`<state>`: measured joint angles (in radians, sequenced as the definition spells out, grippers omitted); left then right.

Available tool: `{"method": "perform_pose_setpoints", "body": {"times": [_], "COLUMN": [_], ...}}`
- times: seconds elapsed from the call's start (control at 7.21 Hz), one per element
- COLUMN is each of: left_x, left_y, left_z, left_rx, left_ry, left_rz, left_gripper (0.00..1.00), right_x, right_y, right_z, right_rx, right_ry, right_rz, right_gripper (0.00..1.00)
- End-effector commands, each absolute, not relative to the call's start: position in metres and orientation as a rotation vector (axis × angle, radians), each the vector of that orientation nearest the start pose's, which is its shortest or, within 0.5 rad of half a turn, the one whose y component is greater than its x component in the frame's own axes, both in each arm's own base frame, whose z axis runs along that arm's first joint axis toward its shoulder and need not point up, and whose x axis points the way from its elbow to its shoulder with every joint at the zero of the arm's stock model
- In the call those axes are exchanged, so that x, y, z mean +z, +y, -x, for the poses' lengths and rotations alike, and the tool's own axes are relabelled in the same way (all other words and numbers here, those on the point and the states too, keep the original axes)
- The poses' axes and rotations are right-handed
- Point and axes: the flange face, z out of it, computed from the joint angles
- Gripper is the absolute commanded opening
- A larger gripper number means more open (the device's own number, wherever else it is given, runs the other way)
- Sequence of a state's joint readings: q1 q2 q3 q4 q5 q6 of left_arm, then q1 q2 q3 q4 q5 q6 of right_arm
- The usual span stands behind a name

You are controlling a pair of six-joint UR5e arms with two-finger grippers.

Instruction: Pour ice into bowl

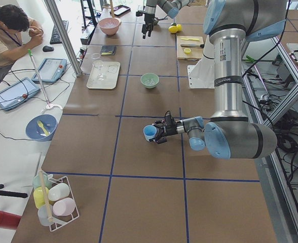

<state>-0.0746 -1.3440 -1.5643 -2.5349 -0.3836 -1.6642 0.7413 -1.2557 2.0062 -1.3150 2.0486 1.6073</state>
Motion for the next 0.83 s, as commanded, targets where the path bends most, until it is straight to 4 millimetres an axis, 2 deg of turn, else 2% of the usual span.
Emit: {"method": "perform_pose_setpoints", "body": {"times": [0.0, 0.14, 0.42, 0.69], "left_x": [0.63, 0.635, 0.631, 0.627], "left_y": [-0.244, -0.24, -0.228, -0.222], "left_z": [-0.369, -0.364, -0.369, -0.358], "left_rx": [-0.545, -0.53, -0.514, -0.515], "left_ry": [0.662, 0.656, 0.687, 0.71], "left_rz": [-1.12, -1.119, -1.106, -1.119], "left_gripper": [1.0, 1.0, 1.0, 1.0], "right_x": [0.257, 0.257, 0.254, 0.253], "right_y": [-0.431, -0.431, -0.429, -0.429], "right_z": [0.342, 0.342, 0.339, 0.339], "right_rx": [0.457, 0.457, 0.454, 0.453], "right_ry": [-1.094, -1.094, -1.101, -1.104], "right_rz": [0.068, 0.068, 0.066, 0.064], "right_gripper": [1.0, 1.0, 1.0, 1.0]}}
